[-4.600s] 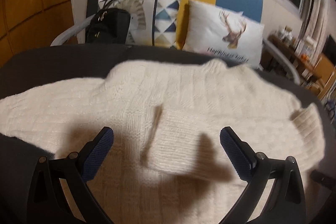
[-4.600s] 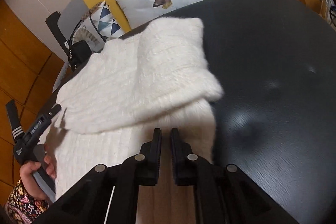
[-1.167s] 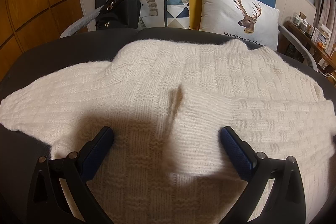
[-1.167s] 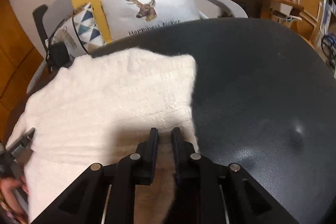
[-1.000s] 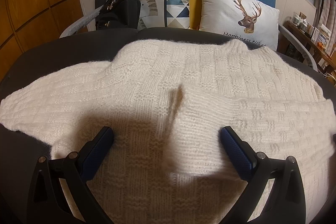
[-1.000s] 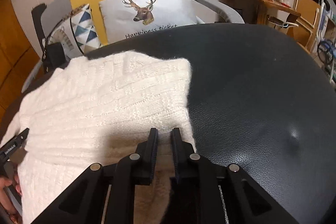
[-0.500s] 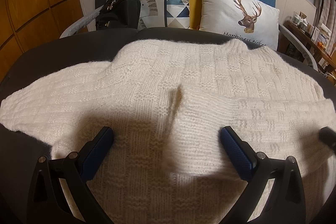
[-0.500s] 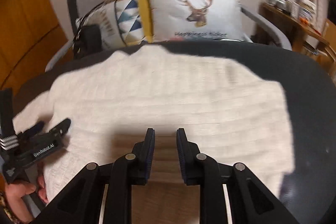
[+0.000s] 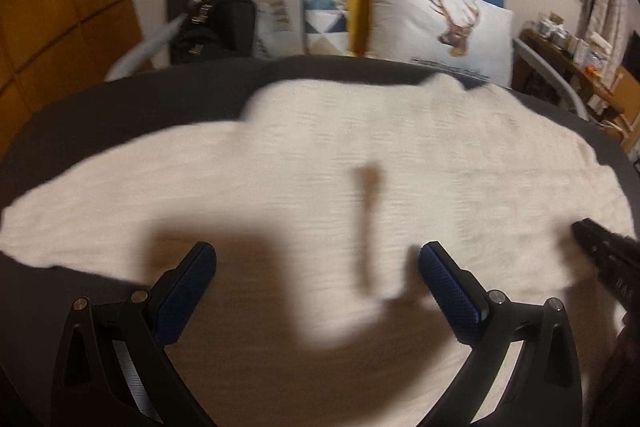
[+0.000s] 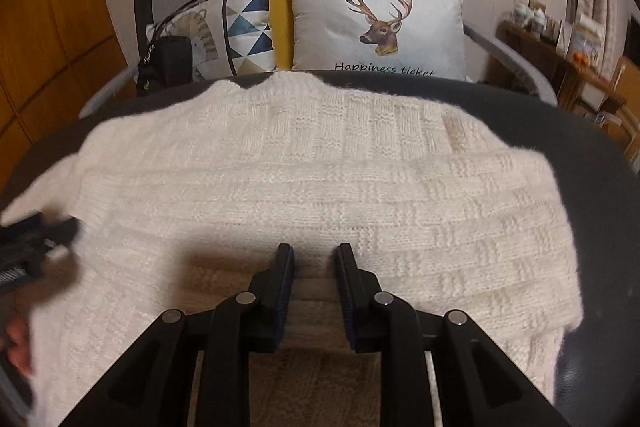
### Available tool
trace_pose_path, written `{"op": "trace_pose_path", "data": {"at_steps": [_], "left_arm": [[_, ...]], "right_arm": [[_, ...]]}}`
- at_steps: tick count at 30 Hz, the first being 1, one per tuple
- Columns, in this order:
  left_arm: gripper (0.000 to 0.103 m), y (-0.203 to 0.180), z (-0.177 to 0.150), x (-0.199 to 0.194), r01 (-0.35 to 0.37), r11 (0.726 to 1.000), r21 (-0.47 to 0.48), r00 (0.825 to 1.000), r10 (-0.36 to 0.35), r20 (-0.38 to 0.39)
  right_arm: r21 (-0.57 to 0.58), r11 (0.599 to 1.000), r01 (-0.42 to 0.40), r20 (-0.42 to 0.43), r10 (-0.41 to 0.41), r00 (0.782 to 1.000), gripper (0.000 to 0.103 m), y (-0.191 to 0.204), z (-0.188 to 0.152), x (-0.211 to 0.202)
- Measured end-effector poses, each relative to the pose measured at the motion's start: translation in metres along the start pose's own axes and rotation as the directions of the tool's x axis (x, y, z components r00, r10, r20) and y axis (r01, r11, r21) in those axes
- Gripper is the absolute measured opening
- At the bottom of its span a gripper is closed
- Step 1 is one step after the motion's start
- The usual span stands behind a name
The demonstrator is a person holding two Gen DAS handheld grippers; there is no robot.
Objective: Fold clothes
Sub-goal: 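Grasp the other sleeve cuff with the left gripper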
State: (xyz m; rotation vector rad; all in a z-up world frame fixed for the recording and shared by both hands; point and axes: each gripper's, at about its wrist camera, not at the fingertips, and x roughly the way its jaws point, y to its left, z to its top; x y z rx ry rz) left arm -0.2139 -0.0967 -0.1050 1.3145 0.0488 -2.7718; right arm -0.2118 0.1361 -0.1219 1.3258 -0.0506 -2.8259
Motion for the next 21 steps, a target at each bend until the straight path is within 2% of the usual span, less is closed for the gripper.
{"op": "trace_pose_path", "data": {"at_steps": [2,4,6,8,10,13,16,18,19,20,21], "left_arm": [[0.103,0.031,0.0,-0.01,0.042,0.997,-0.064,0.999,-0.041,0.019],[0.103,0.074,0.002,-0.017,0.063,0.983,-0.172,0.998,-0.059,0.03],[0.103,0.118,0.003,-0.025,0.081,0.955,-0.284,0.997,-0.073,0.041],[0.103,0.159,0.002,-0.028,0.066,0.919,-0.389,0.998,-0.054,0.042],[0.103,0.207,-0.001,-0.033,0.017,0.864,-0.502,0.999,0.002,0.037],[0.103,0.269,-0.012,-0.033,-0.062,0.779,-0.624,0.997,0.071,-0.011],[0.103,0.324,-0.029,-0.029,-0.124,0.674,-0.728,0.992,0.104,-0.073],[0.103,0.348,-0.04,-0.028,-0.135,0.616,-0.776,0.99,0.106,-0.088],[0.103,0.357,-0.044,-0.026,-0.133,0.595,-0.793,0.991,0.101,-0.091],[0.103,0.362,-0.046,-0.023,-0.126,0.586,-0.8,0.992,0.085,-0.094],[0.103,0.365,-0.047,-0.021,-0.11,0.59,-0.8,0.994,0.07,-0.085]], "right_arm": [[-0.01,1.0,0.01,0.002,-0.01,1.0,0.021,0.001,0.0,0.0],[-0.01,1.0,0.008,0.003,-0.008,1.0,0.021,0.001,0.0,0.0],[0.004,1.0,-0.01,0.004,0.01,1.0,0.021,-0.003,0.0,-0.001],[0.013,1.0,-0.022,0.005,0.022,1.0,0.021,-0.006,0.0,-0.001],[0.008,1.0,-0.016,0.006,0.016,1.0,0.021,-0.004,0.0,-0.001],[-0.002,1.0,-0.004,0.007,0.004,1.0,0.022,-0.002,0.0,-0.001],[-0.012,1.0,0.008,0.008,-0.008,1.0,0.022,0.001,0.0,-0.001],[-0.011,1.0,0.007,0.009,-0.007,1.0,0.022,0.001,0.0,-0.001],[-0.008,1.0,0.004,0.01,-0.004,1.0,0.022,0.0,0.0,-0.001],[-0.006,1.0,0.001,0.01,-0.001,1.0,0.022,0.0,0.0,-0.001],[-0.003,1.0,-0.002,0.01,0.002,1.0,0.022,-0.001,0.0,-0.001]]}}
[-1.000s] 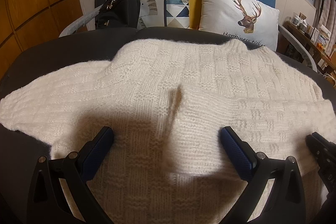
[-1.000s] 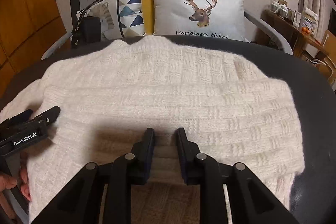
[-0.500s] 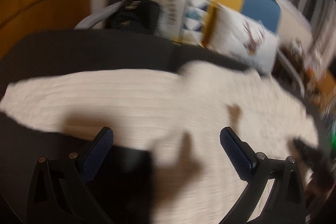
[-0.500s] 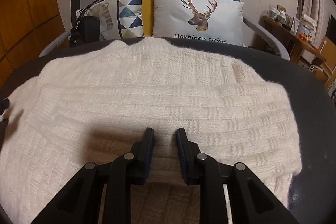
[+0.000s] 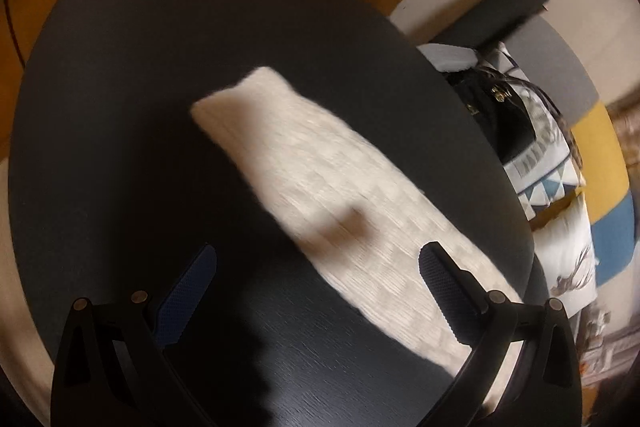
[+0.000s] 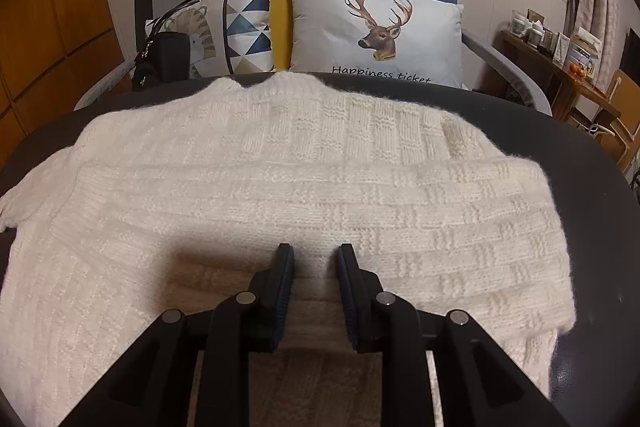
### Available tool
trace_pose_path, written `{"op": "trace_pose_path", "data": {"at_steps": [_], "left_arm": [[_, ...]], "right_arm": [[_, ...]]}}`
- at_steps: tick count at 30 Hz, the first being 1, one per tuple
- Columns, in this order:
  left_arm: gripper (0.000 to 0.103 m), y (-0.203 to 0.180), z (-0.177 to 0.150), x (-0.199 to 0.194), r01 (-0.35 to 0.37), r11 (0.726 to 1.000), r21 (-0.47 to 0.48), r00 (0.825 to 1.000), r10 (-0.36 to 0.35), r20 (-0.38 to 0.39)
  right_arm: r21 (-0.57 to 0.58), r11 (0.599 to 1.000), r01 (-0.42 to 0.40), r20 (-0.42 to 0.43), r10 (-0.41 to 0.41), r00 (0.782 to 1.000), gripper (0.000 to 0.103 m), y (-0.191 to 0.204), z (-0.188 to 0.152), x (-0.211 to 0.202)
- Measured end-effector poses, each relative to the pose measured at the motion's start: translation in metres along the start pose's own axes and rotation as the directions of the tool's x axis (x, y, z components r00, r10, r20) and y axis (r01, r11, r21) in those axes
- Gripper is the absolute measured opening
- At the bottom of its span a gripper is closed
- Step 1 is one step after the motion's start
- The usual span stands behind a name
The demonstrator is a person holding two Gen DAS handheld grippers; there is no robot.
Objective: Fold clothes
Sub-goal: 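Grasp the other sleeve cuff with the left gripper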
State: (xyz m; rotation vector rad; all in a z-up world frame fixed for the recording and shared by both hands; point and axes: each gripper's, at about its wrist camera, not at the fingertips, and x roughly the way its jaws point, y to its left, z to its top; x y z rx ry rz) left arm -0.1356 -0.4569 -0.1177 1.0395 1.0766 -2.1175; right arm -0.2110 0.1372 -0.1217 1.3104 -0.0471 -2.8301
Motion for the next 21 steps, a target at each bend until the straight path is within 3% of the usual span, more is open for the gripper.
{"op": "trace_pose_path", "data": {"at_steps": [9,13,14,16,18,21], "left_arm": [[0.103,0.007,0.019,0.013,0.131,0.991,-0.01,0.991,-0.131,-0.002],[0.102,0.022,0.024,0.014,0.207,0.973,-0.1,0.978,-0.205,0.022],[0.097,0.022,0.025,0.014,0.202,0.974,-0.102,0.979,-0.201,0.025],[0.077,0.022,0.026,0.014,0.161,0.984,-0.081,0.987,-0.159,0.03],[0.047,0.024,0.027,0.016,0.107,0.993,-0.046,0.994,-0.105,0.035],[0.025,0.029,0.032,0.021,0.09,0.995,-0.042,0.995,-0.089,0.038]], "right_arm": [[0.001,1.0,-0.003,0.002,0.003,1.0,0.022,-0.001,0.0,0.0],[0.006,1.0,-0.008,0.003,0.008,1.0,0.022,-0.002,-0.001,0.0],[0.006,1.0,-0.008,0.003,0.008,1.0,0.022,-0.002,0.0,0.0],[0.005,1.0,-0.007,0.003,0.007,1.0,0.022,-0.002,0.0,0.0],[0.004,1.0,-0.005,0.004,0.005,1.0,0.022,-0.002,-0.001,-0.001],[0.004,1.0,-0.005,0.004,0.005,1.0,0.022,-0.003,-0.001,-0.001]]}}
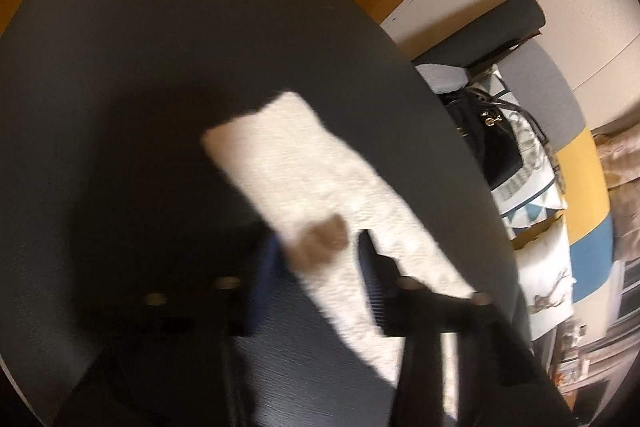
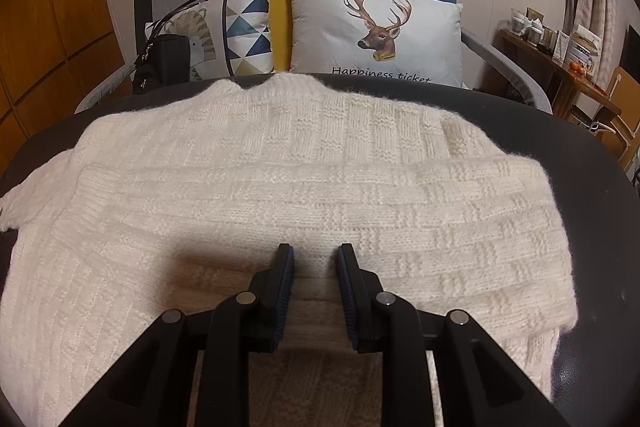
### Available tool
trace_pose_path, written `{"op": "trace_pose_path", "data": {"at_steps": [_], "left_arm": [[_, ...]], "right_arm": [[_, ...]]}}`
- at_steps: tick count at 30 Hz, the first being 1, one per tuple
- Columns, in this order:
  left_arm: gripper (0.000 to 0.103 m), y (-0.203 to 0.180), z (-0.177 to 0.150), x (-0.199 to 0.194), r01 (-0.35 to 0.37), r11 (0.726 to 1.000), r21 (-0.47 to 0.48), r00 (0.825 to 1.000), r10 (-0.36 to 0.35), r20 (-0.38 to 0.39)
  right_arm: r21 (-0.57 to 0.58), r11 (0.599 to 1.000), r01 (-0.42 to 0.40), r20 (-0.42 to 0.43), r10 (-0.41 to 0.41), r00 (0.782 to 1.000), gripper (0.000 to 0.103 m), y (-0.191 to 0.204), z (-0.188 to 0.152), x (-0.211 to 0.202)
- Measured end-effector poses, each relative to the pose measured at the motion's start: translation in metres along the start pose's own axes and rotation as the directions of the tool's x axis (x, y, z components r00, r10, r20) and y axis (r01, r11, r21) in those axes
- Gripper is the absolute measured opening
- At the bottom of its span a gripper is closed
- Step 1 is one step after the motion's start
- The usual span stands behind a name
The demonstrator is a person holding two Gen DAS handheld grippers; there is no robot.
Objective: Fold clothes
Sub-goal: 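Grasp the other sleeve cuff with the left gripper, then lift the held sleeve across the sweater body and open the left gripper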
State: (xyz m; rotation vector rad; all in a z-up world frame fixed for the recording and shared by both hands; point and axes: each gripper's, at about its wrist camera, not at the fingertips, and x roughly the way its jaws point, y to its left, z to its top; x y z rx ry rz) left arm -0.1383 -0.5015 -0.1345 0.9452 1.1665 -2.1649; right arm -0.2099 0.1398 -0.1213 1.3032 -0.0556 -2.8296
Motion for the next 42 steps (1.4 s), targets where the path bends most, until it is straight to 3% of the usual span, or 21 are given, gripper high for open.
{"op": "trace_pose_path", "data": {"at_steps": [3,6,12,21,30,35,42], "left_arm": [[0.01,0.011,0.003,-0.001,0.016,0.999,-0.029,1.0,-0.017,-0.009],[0.005,0.015,0.004,-0.003,0.046,0.998,-0.047,0.999,-0.047,-0.016],[0.004,0.003,0.008,-0.017,0.161,0.982,-0.095,0.986,-0.158,0.046],[0.004,-0.046,0.02,-0.048,0.259,0.964,-0.054,0.96,-0.251,0.122],[0.004,-0.106,0.008,-0.07,0.373,0.927,0.043,0.921,-0.376,0.105],[0.004,-0.116,0.002,-0.071,0.396,0.916,0.059,0.912,-0.4,0.087],[0.004,-0.112,-0.002,-0.079,0.402,0.912,0.08,0.909,-0.408,0.085]], "right_arm": [[0.001,1.0,0.0,0.0,0.0,1.0,0.022,0.0,0.0,0.0],[-0.001,1.0,0.002,0.0,-0.002,1.0,0.022,0.0,0.0,0.0],[-0.002,1.0,0.001,0.0,-0.001,1.0,0.022,0.0,0.001,0.0],[0.008,1.0,-0.014,0.002,0.014,1.0,0.022,-0.003,0.0,-0.001],[0.004,1.0,-0.017,-0.024,0.017,1.0,0.023,-0.002,0.013,-0.015],[-0.013,0.986,-0.166,-0.016,0.166,0.986,0.025,0.027,0.016,-0.031],[-0.065,0.976,-0.206,-0.102,0.199,0.975,0.027,0.066,0.018,-0.001]]}}
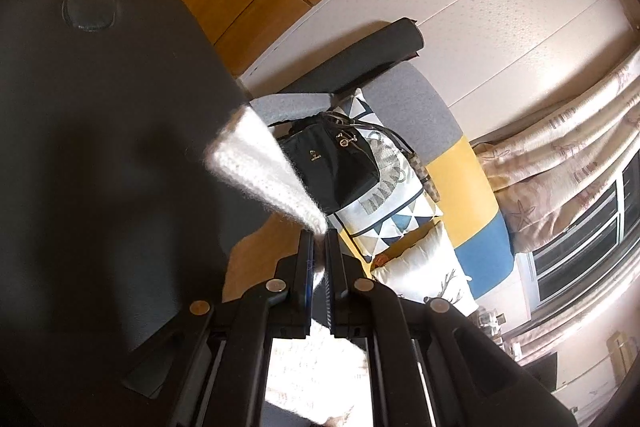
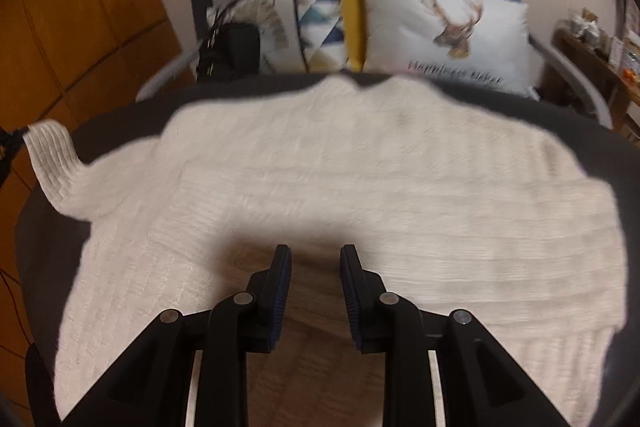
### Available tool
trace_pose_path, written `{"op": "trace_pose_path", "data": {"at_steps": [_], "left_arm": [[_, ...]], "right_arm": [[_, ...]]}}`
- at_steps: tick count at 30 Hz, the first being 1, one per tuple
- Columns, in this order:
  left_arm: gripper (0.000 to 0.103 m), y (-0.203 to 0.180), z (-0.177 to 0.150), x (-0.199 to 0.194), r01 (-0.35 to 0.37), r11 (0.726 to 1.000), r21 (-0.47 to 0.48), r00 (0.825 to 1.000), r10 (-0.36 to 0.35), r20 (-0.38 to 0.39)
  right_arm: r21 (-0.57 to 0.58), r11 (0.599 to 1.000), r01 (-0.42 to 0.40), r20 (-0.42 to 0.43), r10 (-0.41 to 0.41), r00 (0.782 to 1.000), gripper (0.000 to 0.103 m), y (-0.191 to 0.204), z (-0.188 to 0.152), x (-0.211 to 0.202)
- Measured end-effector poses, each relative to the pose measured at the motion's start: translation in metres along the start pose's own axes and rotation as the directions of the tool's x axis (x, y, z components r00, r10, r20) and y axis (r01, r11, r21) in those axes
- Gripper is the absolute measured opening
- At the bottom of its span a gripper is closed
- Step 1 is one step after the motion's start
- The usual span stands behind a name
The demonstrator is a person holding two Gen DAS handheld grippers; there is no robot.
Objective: Fold clothes
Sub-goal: 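Lift the held sleeve across the sweater body and open the left gripper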
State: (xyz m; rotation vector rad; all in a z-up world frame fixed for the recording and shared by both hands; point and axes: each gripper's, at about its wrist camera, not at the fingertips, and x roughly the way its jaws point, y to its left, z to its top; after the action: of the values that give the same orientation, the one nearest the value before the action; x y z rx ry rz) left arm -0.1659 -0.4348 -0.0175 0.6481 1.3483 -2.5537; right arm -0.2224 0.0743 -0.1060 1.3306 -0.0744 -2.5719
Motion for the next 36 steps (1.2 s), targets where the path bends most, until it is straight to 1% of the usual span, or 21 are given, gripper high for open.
{"op": "trace_pose_path", "data": {"at_steps": [2,6,8,9,10,11,13,17,20,23,25,27,29,30,32,35,36], "left_arm": [[0.004,-0.005,0.0,-0.002,0.013,1.0,0.013,1.0,-0.013,0.002],[0.004,-0.026,-0.002,-0.006,0.062,0.995,0.075,0.998,-0.062,-0.005],[0.004,-0.038,-0.005,-0.008,0.087,0.991,0.105,0.996,-0.087,-0.012],[0.004,-0.045,-0.007,-0.009,0.103,0.987,0.121,0.995,-0.101,-0.018],[0.004,-0.053,-0.01,-0.01,0.12,0.983,0.138,0.993,-0.117,-0.026],[0.004,-0.061,-0.014,-0.011,0.136,0.979,0.154,0.991,-0.133,-0.033],[0.004,-0.081,-0.023,-0.013,0.172,0.963,0.206,0.985,-0.165,-0.049],[0.004,-0.124,-0.053,-0.014,0.254,0.917,0.307,0.967,-0.232,-0.107],[0.004,-0.154,-0.085,-0.009,0.322,0.878,0.355,0.945,-0.277,-0.172],[0.004,-0.184,-0.123,0.002,0.377,0.835,0.401,0.923,-0.302,-0.239],[0.004,-0.2,-0.155,0.011,0.409,0.809,0.422,0.906,-0.305,-0.294],[0.004,-0.214,-0.19,0.025,0.431,0.79,0.436,0.89,-0.293,-0.349],[0.004,-0.222,-0.22,0.036,0.445,0.78,0.44,0.878,-0.284,-0.385],[0.004,-0.227,-0.239,0.043,0.453,0.774,0.441,0.869,-0.274,-0.412],[0.004,-0.231,-0.27,0.05,0.463,0.764,0.45,0.858,-0.26,-0.443],[0.004,-0.237,-0.321,0.064,0.466,0.751,0.468,0.842,-0.214,-0.496],[0.004,-0.238,-0.334,0.069,0.467,0.749,0.47,0.837,-0.202,-0.509]], "right_arm": [[-0.022,1.0,0.019,-0.009,-0.019,1.0,0.027,0.004,0.002,0.007],[0.093,0.995,-0.027,-0.005,0.027,1.0,0.027,-0.006,0.005,-0.006],[0.199,0.975,-0.101,0.002,0.102,0.995,0.027,-0.017,0.001,-0.011],[0.245,0.961,-0.131,-0.014,0.138,0.99,0.027,-0.022,-0.002,-0.009],[0.285,0.947,-0.148,-0.024,0.162,0.987,0.027,-0.027,-0.005,-0.007],[0.314,0.935,-0.165,-0.007,0.176,0.984,0.027,-0.031,-0.008,-0.009],[0.348,0.92,-0.181,0.025,0.184,0.983,0.027,-0.037,-0.013,-0.018],[0.402,0.892,-0.207,0.048,0.206,0.977,0.027,-0.046,-0.023,-0.031],[0.422,0.879,-0.221,0.062,0.216,0.974,0.027,-0.052,-0.029,-0.039],[0.441,0.868,-0.226,0.072,0.217,0.974,0.027,-0.058,-0.036,-0.046],[0.459,0.858,-0.231,0.079,0.219,0.972,0.027,-0.063,-0.04,-0.051],[0.474,0.848,-0.236,0.089,0.221,0.971,0.027,-0.068,-0.045,-0.056],[0.487,0.84,-0.24,0.1,0.219,0.971,0.027,-0.076,-0.049,-0.06],[0.494,0.836,-0.238,0.102,0.216,0.971,0.027,-0.079,-0.051,-0.062],[0.509,0.827,-0.237,0.107,0.212,0.971,0.027,-0.086,-0.054,-0.064],[0.534,0.814,-0.228,0.108,0.202,0.973,0.027,-0.096,-0.06,-0.064],[0.541,0.81,-0.226,0.108,0.199,0.974,0.027,-0.099,-0.062,-0.064]]}}
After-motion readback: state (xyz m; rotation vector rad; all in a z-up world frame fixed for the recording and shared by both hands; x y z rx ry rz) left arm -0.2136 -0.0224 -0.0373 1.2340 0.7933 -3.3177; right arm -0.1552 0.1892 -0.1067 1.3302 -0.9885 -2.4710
